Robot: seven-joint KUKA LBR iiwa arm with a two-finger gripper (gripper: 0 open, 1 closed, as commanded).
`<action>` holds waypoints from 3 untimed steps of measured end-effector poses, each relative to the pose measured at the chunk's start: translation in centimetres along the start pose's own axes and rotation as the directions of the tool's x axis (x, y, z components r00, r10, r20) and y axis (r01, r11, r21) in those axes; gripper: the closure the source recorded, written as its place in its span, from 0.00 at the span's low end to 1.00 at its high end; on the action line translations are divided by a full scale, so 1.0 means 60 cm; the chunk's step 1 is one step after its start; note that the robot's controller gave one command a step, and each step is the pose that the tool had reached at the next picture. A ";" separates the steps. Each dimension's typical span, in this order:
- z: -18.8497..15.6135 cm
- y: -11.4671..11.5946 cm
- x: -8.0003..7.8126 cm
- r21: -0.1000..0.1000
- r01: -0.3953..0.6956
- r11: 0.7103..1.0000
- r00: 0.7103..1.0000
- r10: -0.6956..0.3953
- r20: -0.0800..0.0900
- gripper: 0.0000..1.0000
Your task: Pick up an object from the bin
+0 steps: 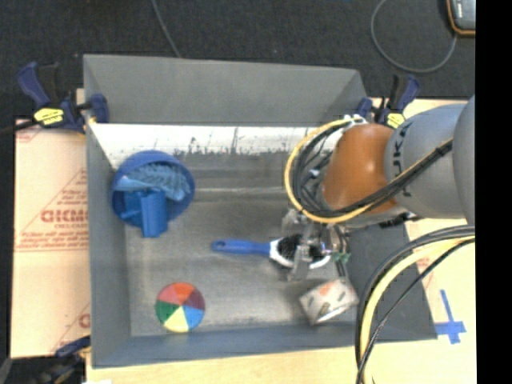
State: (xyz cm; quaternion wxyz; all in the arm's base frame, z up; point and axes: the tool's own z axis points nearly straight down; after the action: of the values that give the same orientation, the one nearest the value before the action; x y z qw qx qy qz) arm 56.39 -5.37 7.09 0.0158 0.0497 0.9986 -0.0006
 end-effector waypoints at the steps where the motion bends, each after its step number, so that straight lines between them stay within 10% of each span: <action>1: -0.008 0.007 0.021 0.000 0.053 0.999 0.998 -0.053 -0.021 1.00; 3: -0.055 0.006 0.022 0.000 0.054 0.999 0.998 -0.054 -0.026 1.00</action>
Offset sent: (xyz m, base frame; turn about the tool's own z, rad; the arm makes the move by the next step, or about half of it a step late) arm 0.0000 0.0000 0.0000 0.0000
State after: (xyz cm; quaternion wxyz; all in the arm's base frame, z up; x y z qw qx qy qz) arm 55.03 -4.87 10.38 0.0030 0.0228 0.9997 -0.0006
